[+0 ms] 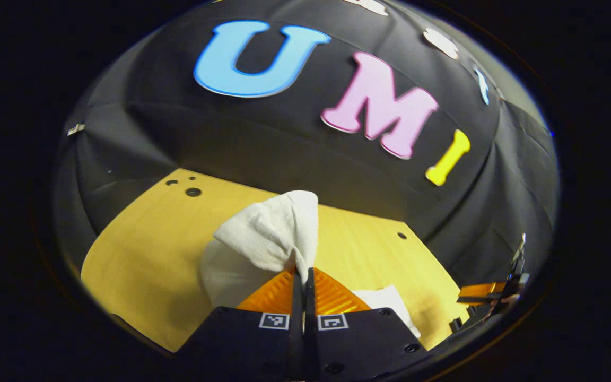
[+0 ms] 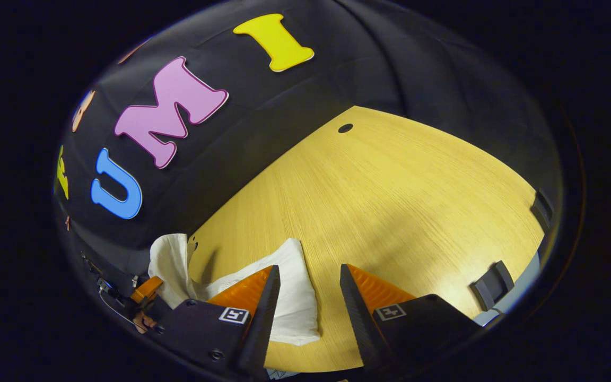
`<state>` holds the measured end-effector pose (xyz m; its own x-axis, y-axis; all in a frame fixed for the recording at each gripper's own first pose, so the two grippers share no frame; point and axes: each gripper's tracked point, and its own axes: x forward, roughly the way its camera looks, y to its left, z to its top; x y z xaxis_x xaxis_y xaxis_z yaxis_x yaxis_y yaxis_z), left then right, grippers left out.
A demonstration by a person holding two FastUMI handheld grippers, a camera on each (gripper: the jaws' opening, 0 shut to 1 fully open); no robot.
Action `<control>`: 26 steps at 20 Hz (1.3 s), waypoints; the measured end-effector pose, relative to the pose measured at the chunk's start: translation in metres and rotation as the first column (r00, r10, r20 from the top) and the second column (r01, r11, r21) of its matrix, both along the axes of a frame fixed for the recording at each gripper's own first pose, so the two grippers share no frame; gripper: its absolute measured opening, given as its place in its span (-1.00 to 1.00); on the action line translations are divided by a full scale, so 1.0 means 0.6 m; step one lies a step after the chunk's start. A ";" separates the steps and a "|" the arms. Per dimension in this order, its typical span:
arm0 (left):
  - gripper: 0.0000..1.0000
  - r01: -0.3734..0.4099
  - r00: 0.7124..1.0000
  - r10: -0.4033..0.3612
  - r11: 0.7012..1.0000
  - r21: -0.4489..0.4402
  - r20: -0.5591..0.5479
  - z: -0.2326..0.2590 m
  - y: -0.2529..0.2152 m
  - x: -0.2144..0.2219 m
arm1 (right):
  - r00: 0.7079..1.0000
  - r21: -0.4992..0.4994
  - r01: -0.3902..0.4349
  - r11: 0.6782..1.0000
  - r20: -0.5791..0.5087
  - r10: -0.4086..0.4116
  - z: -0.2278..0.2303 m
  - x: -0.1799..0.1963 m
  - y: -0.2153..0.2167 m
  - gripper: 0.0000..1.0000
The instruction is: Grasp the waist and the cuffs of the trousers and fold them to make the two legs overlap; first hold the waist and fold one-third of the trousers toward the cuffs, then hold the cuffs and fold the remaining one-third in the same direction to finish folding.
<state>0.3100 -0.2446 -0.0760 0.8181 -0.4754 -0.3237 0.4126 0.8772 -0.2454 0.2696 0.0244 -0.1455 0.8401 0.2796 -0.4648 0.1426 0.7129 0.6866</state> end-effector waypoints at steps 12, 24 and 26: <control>-0.89 0.398 0.916 -0.390 0.845 0.357 -0.098 -0.192 -0.166 -0.166 | 0.998 0.005 0.037 0.999 -0.057 -0.037 -0.042 -0.019 -0.049 0.42; -0.80 0.530 0.845 -0.448 0.777 0.340 -0.294 -0.293 -0.163 -0.202 | 0.996 -0.011 -0.031 0.999 -0.084 0.030 -0.060 -0.009 -0.014 0.42; -0.46 0.562 0.823 -0.476 0.762 0.322 -0.310 -0.288 -0.170 -0.218 | 0.996 -0.010 -0.032 0.999 -0.079 0.031 -0.056 -0.006 -0.012 0.42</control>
